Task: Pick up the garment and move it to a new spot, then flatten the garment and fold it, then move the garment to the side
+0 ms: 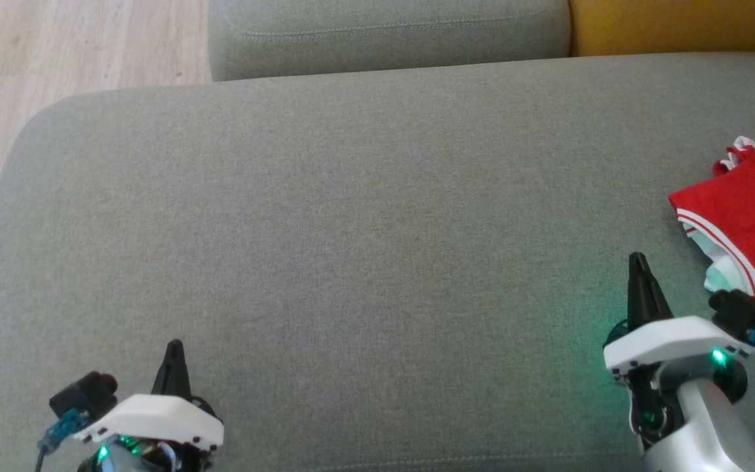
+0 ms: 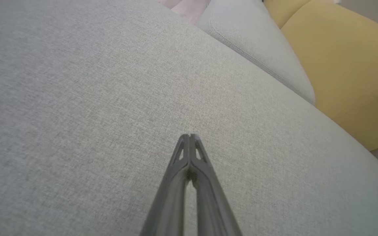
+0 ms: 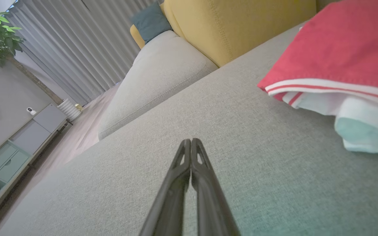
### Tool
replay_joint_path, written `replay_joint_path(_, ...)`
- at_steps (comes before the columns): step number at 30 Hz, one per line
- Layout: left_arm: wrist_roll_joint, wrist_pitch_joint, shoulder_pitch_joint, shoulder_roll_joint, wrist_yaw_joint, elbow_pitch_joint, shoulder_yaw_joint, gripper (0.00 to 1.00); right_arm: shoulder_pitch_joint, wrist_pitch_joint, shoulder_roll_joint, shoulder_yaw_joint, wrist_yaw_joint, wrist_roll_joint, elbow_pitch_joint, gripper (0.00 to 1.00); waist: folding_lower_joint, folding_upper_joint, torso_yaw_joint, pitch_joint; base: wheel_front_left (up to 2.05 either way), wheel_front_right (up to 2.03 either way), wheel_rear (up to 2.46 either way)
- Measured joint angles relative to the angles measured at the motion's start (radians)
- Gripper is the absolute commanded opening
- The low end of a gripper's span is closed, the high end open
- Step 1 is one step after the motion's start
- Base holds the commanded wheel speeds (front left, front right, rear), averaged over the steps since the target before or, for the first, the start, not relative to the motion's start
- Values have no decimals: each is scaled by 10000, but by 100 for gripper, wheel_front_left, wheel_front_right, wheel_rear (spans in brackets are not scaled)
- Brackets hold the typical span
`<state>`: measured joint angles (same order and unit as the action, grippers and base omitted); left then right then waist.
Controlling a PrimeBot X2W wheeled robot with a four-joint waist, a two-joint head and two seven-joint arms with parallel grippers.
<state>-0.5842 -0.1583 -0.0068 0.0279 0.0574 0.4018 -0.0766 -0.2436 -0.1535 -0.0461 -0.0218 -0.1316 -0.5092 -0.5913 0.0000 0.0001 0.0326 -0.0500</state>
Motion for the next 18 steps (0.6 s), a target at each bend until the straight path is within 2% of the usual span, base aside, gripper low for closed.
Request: replay_joint_path(18, -1967, 525, -189, 4, -389, -242, 297, 0, 305, 499, 2, -226, 0, -2128, 589, 0, 0, 0, -63, 92, 0, 0, 0)
